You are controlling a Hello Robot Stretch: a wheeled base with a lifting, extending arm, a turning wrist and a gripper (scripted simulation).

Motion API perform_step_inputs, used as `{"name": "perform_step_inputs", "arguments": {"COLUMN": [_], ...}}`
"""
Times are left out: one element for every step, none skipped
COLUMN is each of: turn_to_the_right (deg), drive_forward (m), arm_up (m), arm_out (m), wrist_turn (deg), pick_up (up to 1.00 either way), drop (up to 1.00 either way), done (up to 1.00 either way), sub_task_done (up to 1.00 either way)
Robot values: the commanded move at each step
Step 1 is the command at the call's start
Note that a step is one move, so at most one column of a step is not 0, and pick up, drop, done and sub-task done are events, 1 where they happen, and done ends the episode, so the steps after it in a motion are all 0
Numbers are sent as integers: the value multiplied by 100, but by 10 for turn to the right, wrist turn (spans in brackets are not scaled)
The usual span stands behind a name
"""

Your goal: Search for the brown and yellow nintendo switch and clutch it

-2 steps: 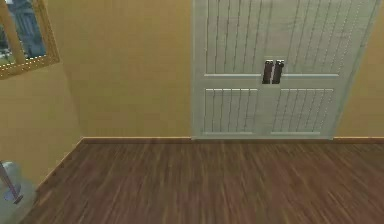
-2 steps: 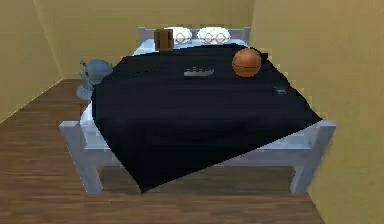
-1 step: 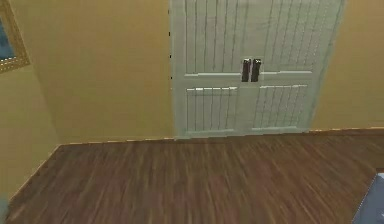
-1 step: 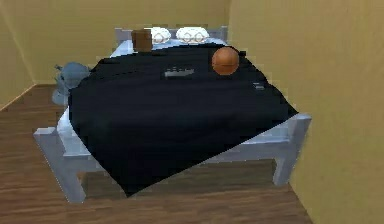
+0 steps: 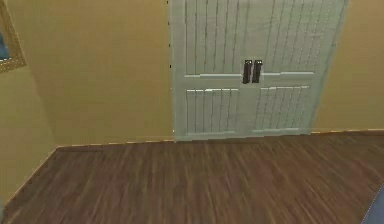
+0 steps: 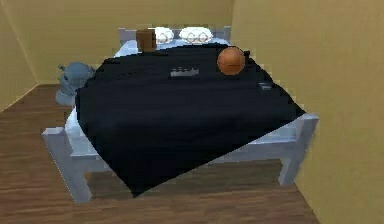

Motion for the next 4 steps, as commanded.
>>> {"name": "perform_step_inputs", "arguments": {"turn_to_the_right": [450,360,0,180], "drive_forward": [0,0,15,0], "arm_up": [0,0,0,0], "arm_out": [0,0,0,0], "wrist_turn": [0,0,0,0], "pick_up": [0,0,0,0], "drop": [0,0,0,0], "done": [0,0,0,0], "sub_task_done": [0,0,0,0]}}
